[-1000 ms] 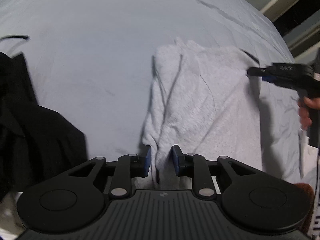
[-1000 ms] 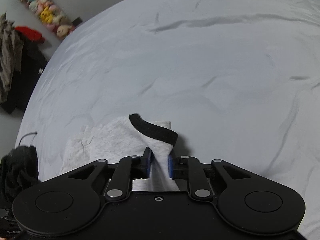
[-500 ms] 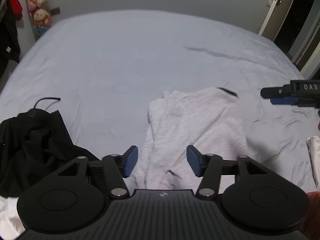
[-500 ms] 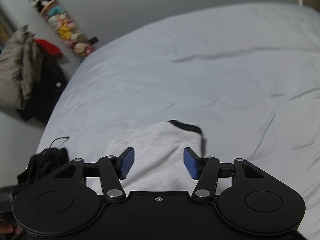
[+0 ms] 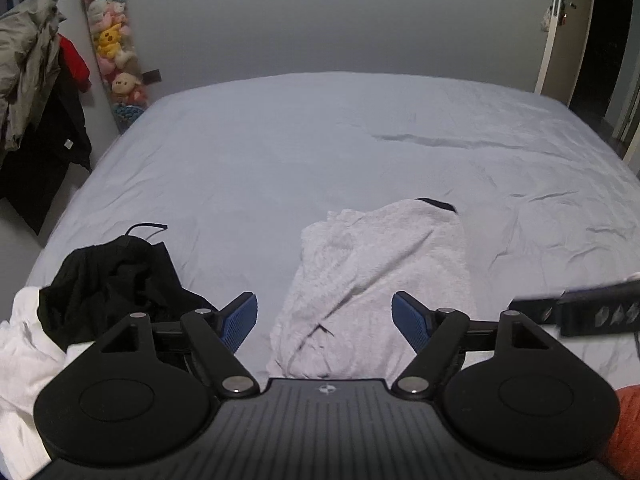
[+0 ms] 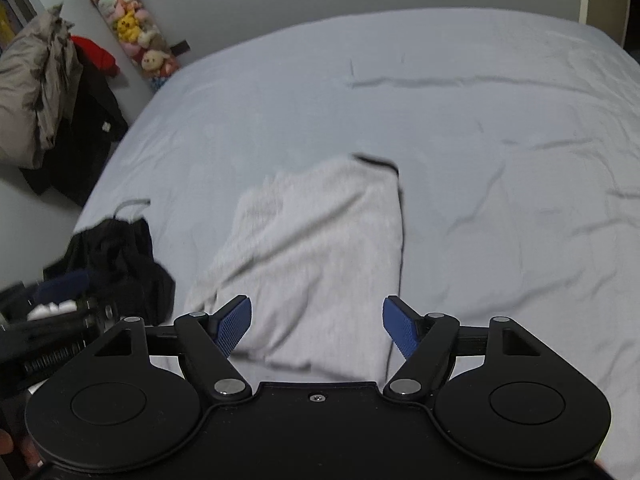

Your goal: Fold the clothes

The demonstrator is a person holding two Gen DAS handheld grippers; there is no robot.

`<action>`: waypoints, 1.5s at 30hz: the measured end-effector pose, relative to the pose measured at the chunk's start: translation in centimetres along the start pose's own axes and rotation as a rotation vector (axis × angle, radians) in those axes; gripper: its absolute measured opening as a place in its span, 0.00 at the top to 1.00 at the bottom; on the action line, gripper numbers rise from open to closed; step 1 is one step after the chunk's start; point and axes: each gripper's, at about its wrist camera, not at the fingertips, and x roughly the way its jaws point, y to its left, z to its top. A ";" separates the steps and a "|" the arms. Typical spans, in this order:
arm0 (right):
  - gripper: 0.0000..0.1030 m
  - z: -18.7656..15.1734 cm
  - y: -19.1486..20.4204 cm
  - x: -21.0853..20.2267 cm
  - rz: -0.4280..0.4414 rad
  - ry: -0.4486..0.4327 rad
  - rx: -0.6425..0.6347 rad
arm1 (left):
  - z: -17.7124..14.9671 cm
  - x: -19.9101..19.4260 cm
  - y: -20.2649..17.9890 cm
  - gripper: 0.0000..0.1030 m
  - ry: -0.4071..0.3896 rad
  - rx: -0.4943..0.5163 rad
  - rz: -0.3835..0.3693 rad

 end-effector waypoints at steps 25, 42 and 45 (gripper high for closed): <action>0.31 -8.6 3.6 1.9 -0.102 0.013 -0.047 | -6.5 -1.3 -0.7 0.28 -0.068 -0.095 0.070; 0.31 -9.1 4.1 3.4 -0.114 0.059 -0.048 | -6.8 0.1 -1.0 0.28 -0.049 -0.072 0.038; 0.31 -9.1 4.5 3.6 -0.117 0.065 -0.058 | -6.8 0.2 -0.8 0.28 -0.045 -0.077 0.034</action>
